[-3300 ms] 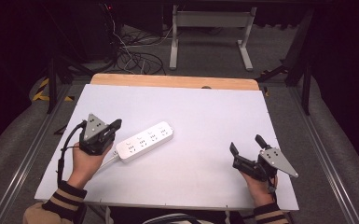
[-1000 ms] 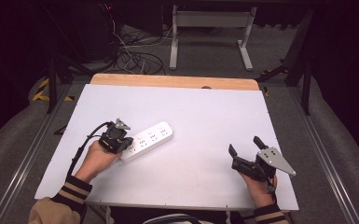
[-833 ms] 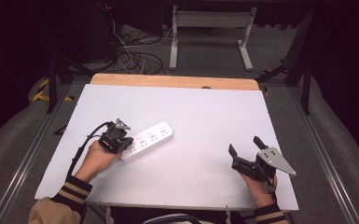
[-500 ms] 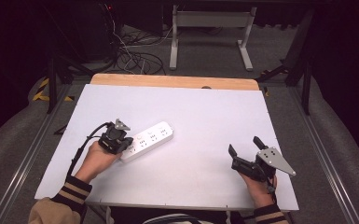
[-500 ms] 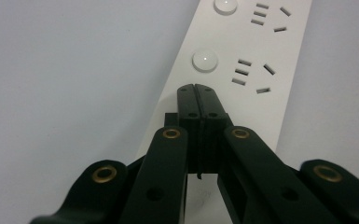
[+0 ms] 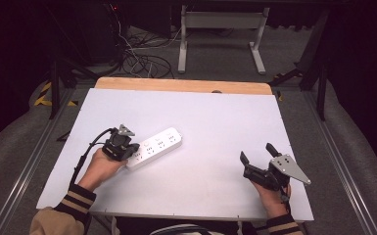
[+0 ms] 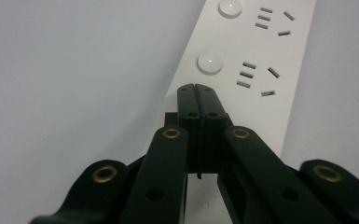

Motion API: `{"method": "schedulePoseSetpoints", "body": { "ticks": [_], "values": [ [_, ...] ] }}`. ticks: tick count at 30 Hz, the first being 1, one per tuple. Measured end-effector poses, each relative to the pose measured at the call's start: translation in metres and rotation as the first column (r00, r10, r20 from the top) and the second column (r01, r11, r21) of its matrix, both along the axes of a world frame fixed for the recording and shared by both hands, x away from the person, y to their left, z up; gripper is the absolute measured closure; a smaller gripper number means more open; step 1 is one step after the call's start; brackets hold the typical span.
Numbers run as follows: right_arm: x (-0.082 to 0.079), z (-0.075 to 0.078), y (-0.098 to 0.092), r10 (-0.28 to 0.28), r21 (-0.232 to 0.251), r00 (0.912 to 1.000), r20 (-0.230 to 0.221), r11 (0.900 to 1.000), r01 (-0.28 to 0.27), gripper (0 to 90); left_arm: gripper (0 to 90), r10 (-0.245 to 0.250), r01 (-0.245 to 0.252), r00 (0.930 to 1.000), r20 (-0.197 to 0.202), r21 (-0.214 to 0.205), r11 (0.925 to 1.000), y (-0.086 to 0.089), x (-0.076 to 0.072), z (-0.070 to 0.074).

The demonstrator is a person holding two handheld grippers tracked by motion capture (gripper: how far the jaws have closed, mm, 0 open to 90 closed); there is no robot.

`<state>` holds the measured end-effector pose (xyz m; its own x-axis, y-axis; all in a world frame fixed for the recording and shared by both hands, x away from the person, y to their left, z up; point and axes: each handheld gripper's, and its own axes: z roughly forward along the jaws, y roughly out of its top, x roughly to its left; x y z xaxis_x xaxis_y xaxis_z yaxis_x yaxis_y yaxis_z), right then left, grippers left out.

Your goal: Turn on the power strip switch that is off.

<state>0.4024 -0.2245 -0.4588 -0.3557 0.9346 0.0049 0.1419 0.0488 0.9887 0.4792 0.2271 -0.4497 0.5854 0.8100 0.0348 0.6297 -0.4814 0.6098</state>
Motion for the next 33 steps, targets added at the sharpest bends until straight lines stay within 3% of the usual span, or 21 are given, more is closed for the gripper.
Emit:
{"method": "schedulePoseSetpoints", "body": {
  "ticks": [11,33],
  "values": [
    [-0.0005,0.0003,-0.0002,0.001,0.001,1.0000,0.003,1.0000,-0.001,8.2,90.0,0.002,-0.002,0.9997,0.025,0.002,1.0000,0.0016,-0.0006,-0.0028],
    [-0.0001,0.0005,0.0002,0.006,0.001,1.0000,0.000,1.0000,-0.006,8.3,90.0,0.004,-0.003,0.9996,0.027,-0.003,1.0000,0.0018,-0.0008,-0.0033]
  ]
}}
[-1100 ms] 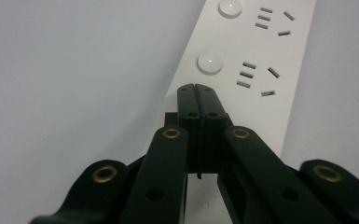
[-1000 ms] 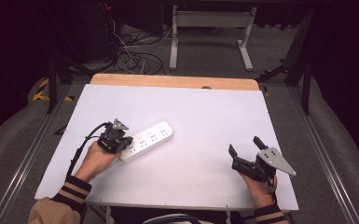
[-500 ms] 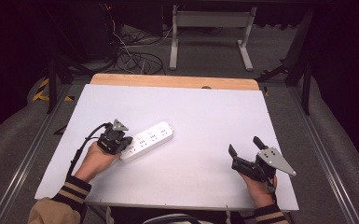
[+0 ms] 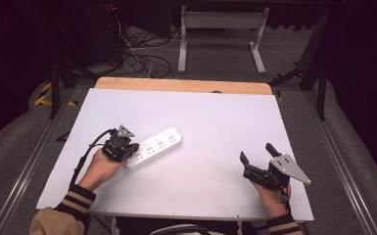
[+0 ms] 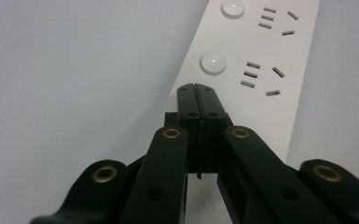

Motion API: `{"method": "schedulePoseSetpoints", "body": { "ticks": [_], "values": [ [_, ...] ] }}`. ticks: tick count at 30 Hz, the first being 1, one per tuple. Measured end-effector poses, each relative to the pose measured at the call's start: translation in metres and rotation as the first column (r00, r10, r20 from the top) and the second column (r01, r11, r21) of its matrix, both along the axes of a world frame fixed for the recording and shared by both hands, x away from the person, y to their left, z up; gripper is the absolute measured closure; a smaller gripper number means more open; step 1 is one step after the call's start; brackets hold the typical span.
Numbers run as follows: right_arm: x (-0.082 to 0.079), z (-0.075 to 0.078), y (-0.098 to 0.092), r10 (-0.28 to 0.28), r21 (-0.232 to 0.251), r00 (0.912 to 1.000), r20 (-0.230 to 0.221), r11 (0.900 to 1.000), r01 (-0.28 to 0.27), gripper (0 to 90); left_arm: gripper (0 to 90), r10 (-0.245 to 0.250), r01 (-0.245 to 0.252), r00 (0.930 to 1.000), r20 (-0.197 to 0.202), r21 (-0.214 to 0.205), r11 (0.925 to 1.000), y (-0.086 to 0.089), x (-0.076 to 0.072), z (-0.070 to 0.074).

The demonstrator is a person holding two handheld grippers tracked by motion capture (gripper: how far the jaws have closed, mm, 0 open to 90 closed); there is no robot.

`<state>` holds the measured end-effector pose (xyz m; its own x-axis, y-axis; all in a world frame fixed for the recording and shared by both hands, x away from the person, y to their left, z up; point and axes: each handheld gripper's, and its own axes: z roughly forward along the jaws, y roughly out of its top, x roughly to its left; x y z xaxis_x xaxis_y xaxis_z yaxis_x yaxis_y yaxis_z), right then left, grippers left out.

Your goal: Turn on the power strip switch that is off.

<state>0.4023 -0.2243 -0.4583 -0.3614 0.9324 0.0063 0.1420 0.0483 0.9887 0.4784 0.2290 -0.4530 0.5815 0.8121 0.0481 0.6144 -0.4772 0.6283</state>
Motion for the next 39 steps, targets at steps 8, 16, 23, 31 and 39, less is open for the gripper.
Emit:
{"method": "schedulePoseSetpoints", "body": {
  "ticks": [8,16,23,31,39],
  "values": [
    [0.0003,-0.0002,0.0005,0.001,0.000,1.0000,-0.002,1.0000,-0.001,8.4,90.0,-0.003,0.003,1.0000,-0.002,-0.003,1.0000,0.0003,0.0004,0.0000],
    [0.0007,-0.0004,0.0003,0.000,-0.001,1.0000,-0.004,1.0000,0.000,8.5,90.0,-0.003,0.003,1.0000,-0.002,0.001,1.0000,0.0001,0.0004,0.0002],
    [0.0008,-0.0005,0.0005,-0.002,0.001,1.0000,-0.007,1.0000,0.002,8.5,90.0,-0.007,0.007,1.0000,0.000,0.003,1.0000,-0.0010,-0.0006,-0.0002],
    [0.0012,-0.0006,0.0005,0.000,0.003,1.0000,-0.008,1.0000,0.000,8.5,90.0,-0.014,0.013,0.9998,0.018,0.015,0.9998,-0.0007,-0.0012,-0.0005],
    [0.0014,-0.0005,0.0006,0.004,0.004,1.0000,-0.009,1.0000,-0.004,8.6,90.0,-0.010,0.010,0.9997,0.023,-0.011,0.9999,0.0016,-0.0013,-0.0014]
  ]
}}
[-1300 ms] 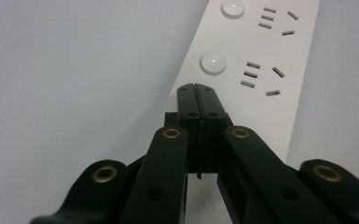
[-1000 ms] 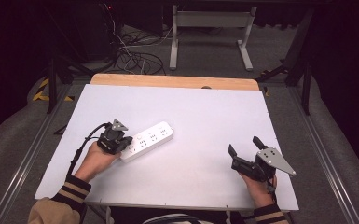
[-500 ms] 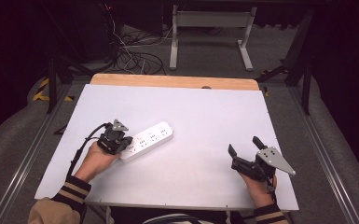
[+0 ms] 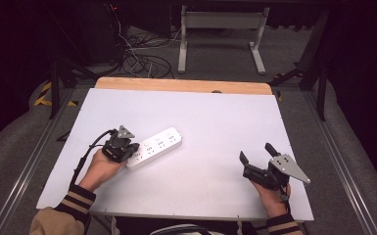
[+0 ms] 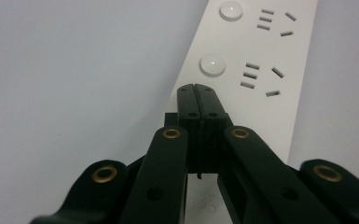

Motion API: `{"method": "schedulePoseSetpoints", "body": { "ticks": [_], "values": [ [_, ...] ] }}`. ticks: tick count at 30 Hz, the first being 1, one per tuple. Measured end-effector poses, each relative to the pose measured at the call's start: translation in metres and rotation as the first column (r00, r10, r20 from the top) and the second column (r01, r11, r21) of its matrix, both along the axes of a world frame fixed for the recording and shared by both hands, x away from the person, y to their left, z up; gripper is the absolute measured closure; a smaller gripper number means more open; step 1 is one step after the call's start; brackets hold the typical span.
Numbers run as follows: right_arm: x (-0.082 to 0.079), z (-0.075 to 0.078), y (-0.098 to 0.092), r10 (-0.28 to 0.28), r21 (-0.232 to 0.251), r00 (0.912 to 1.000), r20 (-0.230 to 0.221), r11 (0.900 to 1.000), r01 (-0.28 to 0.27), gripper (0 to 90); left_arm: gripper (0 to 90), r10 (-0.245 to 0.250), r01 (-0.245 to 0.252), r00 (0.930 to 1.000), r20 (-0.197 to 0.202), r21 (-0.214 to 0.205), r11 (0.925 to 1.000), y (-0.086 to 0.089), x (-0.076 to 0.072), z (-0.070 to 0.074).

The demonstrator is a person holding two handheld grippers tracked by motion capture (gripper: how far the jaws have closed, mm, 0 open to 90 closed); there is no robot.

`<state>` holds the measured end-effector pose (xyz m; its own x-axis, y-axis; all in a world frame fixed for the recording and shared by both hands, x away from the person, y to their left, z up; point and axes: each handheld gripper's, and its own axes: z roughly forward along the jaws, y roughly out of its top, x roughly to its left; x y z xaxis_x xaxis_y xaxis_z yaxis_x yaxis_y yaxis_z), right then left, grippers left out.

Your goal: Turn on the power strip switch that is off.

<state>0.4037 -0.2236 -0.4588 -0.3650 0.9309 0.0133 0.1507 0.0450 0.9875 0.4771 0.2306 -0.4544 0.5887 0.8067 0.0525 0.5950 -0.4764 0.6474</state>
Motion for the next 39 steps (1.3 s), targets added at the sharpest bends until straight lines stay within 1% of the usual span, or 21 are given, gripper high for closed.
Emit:
{"method": "schedulePoseSetpoints", "body": {
  "ticks": [3,5,10,11,13,14,15,17,18,24,26,29,31,32,33,34,35,36,37,38,39],
  "values": [
    [0.001,0.000,0.000,0.001,-0.003,1.0000,0.002,1.0000,-0.001,8.6,90.0,0.002,-0.002,1.0000,0.005,-0.013,0.9999,0.000,0.001,0.000],
    [0.001,0.000,0.000,0.001,-0.001,1.0000,-0.001,1.0000,-0.001,8.6,90.0,-0.001,0.001,0.9999,0.015,0.001,1.0000,0.000,0.000,0.000],
    [0.001,0.000,0.000,0.003,-0.001,1.0000,-0.001,1.0000,-0.003,8.6,90.0,0.002,-0.002,0.9999,0.016,0.002,1.0000,0.000,0.000,0.000],
    [0.001,0.000,0.000,0.003,-0.001,1.0000,0.000,1.0000,-0.003,8.7,90.0,0.006,-0.006,0.9997,0.025,-0.005,1.0000,0.000,0.000,-0.001],
    [0.001,0.000,0.000,0.004,-0.001,1.0000,0.000,1.0000,-0.004,8.7,90.0,0.005,-0.005,0.9995,0.031,-0.003,1.0000,0.000,0.000,-0.001],
    [0.001,0.000,0.000,0.004,-0.003,1.0000,0.001,1.0000,-0.004,8.7,90.0,0.007,-0.007,0.9992,0.040,-0.009,0.9999,0.000,0.000,-0.002],
    [0.001,0.000,0.000,0.004,-0.004,1.0000,0.002,1.0000,-0.004,8.8,90.0,0.000,0.000,0.9988,0.049,-0.003,1.0000,-0.001,-0.001,-0.002],
    [0.001,0.000,0.000,0.004,-0.001,1.0000,-0.002,1.0000,-0.004,8.8,90.0,-0.003,0.003,0.9987,0.052,0.000,1.0000,0.000,-0.001,-0.002],
    [0.001,0.000,0.000,0.004,-0.001,1.0000,-0.002,1.0000,-0.004,8.8,90.0,-0.002,0.002,0.9980,0.062,0.005,1.0000,0.000,-0.001,-0.003],
    [0.001,0.000,0.000,0.005,-0.004,1.0000,0.002,1.0000,-0.005,8.8,90.0,-0.001,0.001,0.9972,0.075,0.002,1.0000,0.000,-0.002,-0.003],
    [0.001,0.000,0.000,0.005,-0.003,1.0000,0.001,1.0000,-0.005,8.8,90.0,0.011,-0.010,0.9953,0.096,-0.001,0.9999,0.001,-0.003,-0.002],
    [0.001,0.000,0.000,0.006,-0.005,1.0000,0.003,1.0000,-0.006,8.8,90.0,0.032,-0.028,0.9898,0.139,-0.029,0.9992,0.004,-0.005,0.002],
    [0.001,0.000,0.000,0.006,-0.005,1.0000,0.002,1.0000,-0.006,8.8,90.0,0.042,-0.033,0.9840,0.173,-0.051,0.9981,0.006,-0.007,0.004],
    [0.001,0.000,0.000,0.006,-0.004,1.0000,0.001,1.0000,-0.006,8.8,90.0,0.047,-0.037,0.9809,0.189,-0.055,0.9978,0.007,-0.008,0.006],
    [0.001,0.000,0.000,0.006,-0.004,1.0000,0.001,1.0000,-0.006,8.8,90.0,0.047,-0.037,0.9809,0.189,-0.055,0.9978,0.007,-0.008,0.006],
    [0.001,0.000,0.000,0.006,-0.004,1.0000,0.001,1.0000,-0.006,8.8,90.0,0.059,-0.043,0.9732,0.222,-0.075,0.9963,0.007,-0.010,0.008],
    [0.001,0.000,0.000,0.007,-0.004,1.0000,0.002,1.0000,-0.007,8.8,90.0,0.065,-0.048,0.9682,0.241,-0.075,0.9960,0.008,-0.011,0.009],
    [0.001,0.000,0.000,0.007,-0.005,1.0000,0.002,1.0000,-0.007,8.8,90.0,0.065,-0.048,0.9682,0.241,-0.075,0.9960,0.008,-0.011,0.009],
    [0.001,0.000,0.000,0.007,-0.006,1.0000,0.002,1.0000,-0.007,8.8,90.0,0.085,-0.059,0.9581,0.274,-0.100,0.9932,0.010,-0.014,0.012],
    [0.001,0.000,0.000,0.007,-0.006,1.0000,0.001,1.0000,-0.007,8.8,90.0,0.099,-0.068,0.9522,0.289,-0.117,0.9908,0.011,-0.016,0.013],
    [0.001,0.000,0.000,0.007,-0.005,1.0000,0.001,1.0000,-0.007,8.8,90.0,0.099,-0.068,0.9522,0.289,-0.117,0.9908,0.011,-0.016,0.013]
  ]
}}
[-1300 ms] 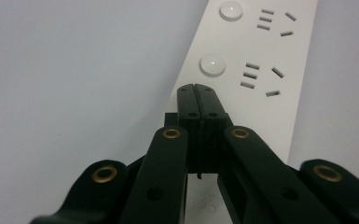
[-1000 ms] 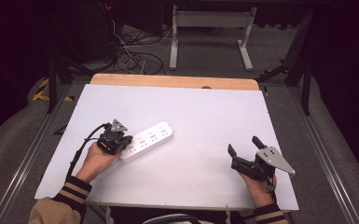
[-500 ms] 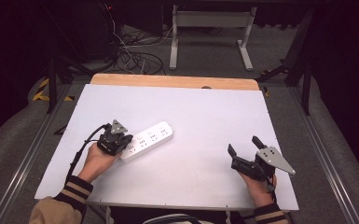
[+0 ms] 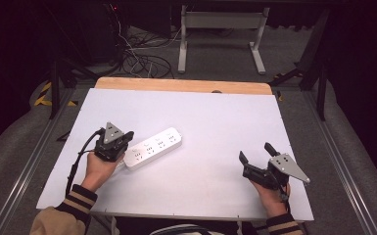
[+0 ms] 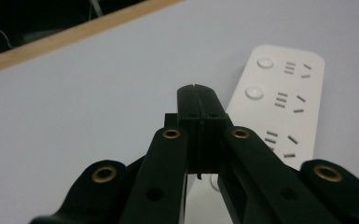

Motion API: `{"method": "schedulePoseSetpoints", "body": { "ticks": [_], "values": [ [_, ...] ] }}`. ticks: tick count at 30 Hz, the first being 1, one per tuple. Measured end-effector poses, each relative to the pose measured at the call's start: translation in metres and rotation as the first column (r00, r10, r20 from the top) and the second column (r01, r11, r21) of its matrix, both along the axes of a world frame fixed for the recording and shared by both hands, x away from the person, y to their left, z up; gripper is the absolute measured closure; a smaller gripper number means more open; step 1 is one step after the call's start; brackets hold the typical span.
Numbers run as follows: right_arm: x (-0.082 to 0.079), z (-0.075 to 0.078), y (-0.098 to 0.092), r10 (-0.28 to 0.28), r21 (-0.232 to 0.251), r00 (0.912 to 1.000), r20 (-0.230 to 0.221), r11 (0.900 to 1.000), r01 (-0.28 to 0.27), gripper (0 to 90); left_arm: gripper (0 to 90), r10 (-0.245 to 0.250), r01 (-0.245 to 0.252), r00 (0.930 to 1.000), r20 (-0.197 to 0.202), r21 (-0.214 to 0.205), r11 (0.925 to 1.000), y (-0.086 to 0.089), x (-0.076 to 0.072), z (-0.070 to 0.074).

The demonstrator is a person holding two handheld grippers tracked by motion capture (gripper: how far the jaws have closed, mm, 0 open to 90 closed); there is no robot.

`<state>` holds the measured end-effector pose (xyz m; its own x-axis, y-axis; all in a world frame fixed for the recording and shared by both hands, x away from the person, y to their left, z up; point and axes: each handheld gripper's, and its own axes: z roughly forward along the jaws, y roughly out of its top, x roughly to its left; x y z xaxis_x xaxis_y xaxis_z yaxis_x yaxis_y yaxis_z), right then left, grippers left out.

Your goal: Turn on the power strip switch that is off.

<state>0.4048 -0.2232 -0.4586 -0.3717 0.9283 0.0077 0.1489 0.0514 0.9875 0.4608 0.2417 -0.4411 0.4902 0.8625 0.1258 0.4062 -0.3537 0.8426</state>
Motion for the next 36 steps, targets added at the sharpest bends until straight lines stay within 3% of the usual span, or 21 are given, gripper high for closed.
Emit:
{"method": "schedulePoseSetpoints", "body": {
  "ticks": [1,2,4,6,7,8,10,11,12,13,14,15,17,19,26,30,31,32,33,35,36],
  "values": [
    [0.000,0.000,0.000,0.000,0.000,1.0000,0.000,1.0000,0.000,8.8,90.0,0.015,-0.014,0.9989,0.045,-0.015,0.9998,0.004,-0.004,0.003],
    [0.000,0.000,0.000,0.000,-0.001,1.0000,0.000,1.0000,0.000,8.8,90.0,0.015,-0.014,0.9989,0.045,-0.015,0.9998,0.004,-0.004,0.003],
    [0.000,0.000,0.000,0.000,0.000,1.0000,-0.001,1.0000,0.000,8.8,90.0,0.036,-0.031,0.9946,0.097,-0.046,0.9984,0.007,-0.009,0.006],
    [0.000,0.000,0.000,0.000,0.001,1.0000,0.000,1.0000,0.000,8.8,90.0,0.066,-0.057,0.9863,0.151,-0.062,0.9965,0.010,-0.014,0.010],
    [0.000,0.000,0.000,0.000,0.001,1.0000,0.000,1.0000,0.000,8.8,90.0,0.095,-0.081,0.9753,0.200,-0.077,0.9937,0.013,-0.020,0.013],
    [0.000,0.000,0.000,0.000,0.001,1.0000,0.000,1.0000,0.000,8.8,90.0,0.095,-0.081,0.9753,0.200,-0.077,0.9937,0.013,-0.020,0.013],
    [0.000,0.000,0.000,0.000,0.000,1.0000,0.001,1.0000,0.000,8.8,90.0,0.139,-0.112,0.9583,0.250,-0.118,0.9867,0.017,-0.028,0.015],
    [0.000,0.000,0.000,0.000,-0.001,1.0000,0.001,1.0000,0.000,8.8,90.0,0.178,-0.139,0.9356,0.305,-0.145,0.9795,0.022,-0.036,0.018],
    [0.000,0.000,0.000,0.000,0.000,1.0000,0.000,1.0000,0.000,8.8,90.0,0.207,-0.161,0.9214,0.329,-0.161,0.9737,0.024,-0.040,0.019],
    [0.001,0.000,0.000,0.001,0.002,1.0000,0.000,1.0000,-0.001,8.8,90.0,0.207,-0.161,0.9214,0.329,-0.161,0.9737,0.024,-0.040,0.019],
    [0.001,0.000,0.000,0.001,0.003,1.0000,0.000,1.0000,-0.001,8.8,90.0,0.250,-0.192,0.8964,0.366,-0.187,0.9634,0.029,-0.046,0.020],
    [0.001,0.000,0.000,0.001,0.003,1.0000,0.000,1.0000,-0.001,8.8,90.0,0.250,-0.192,0.8964,0.366,-0.187,0.9634,0.029,-0.046,0.020],
    [0.001,0.000,0.001,0.001,0.001,1.0000,0.000,1.0000,-0.001,8.8,90.0,0.283,-0.218,0.8726,0.398,-0.200,0.9552,0.033,-0.048,0.022],
    [0.001,0.000,0.001,0.003,0.002,1.0000,-0.001,1.0000,-0.003,8.8,90.0,0.303,-0.234,0.8558,0.419,-0.209,0.9495,0.034,-0.049,0.022],
    [0.001,0.000,0.001,0.001,0.004,1.0000,-0.004,1.0000,-0.001,8.8,90.0,0.308,-0.240,0.8454,0.436,-0.205,0.9490,0.034,-0.050,0.021],
    [0.001,0.000,0.001,0.001,0.002,1.0000,-0.002,1.0000,-0.001,8.8,89.5,0.314,-0.245,0.8293,0.462,-0.204,0.9477,0.033,-0.051,0.020],
    [0.001,0.000,0.001,0.002,0.003,1.0000,-0.004,1.0000,-0.002,8.8,75.1,0.322,-0.256,0.8243,0.466,-0.199,0.9458,0.032,-0.050,0.020],
    [0.001,0.000,0.001,0.002,0.003,1.0000,-0.004,1.0000,-0.002,9.0,68.7,0.322,-0.262,0.8242,0.466,-0.191,0.9460,0.032,-0.049,0.019],
    [0.001,0.000,0.001,0.002,0.003,1.0000,-0.004,1.0000,-0.002,9.0,68.7,0.320,-0.263,0.8228,0.469,-0.185,0.9468,0.031,-0.048,0.018],
    [0.001,0.000,0.001,0.002,0.001,1.0000,-0.001,1.0000,-0.002,9.0,34.1,0.329,-0.276,0.8107,0.484,-0.181,0.9441,0.029,-0.046,0.015],
    [0.001,0.000,0.001,0.002,0.001,1.0000,-0.001,1.0000,-0.002,9.0,34.1,0.356,-0.307,0.7970,0.488,-0.181,0.9343,0.027,-0.044,0.014]
  ]
}}
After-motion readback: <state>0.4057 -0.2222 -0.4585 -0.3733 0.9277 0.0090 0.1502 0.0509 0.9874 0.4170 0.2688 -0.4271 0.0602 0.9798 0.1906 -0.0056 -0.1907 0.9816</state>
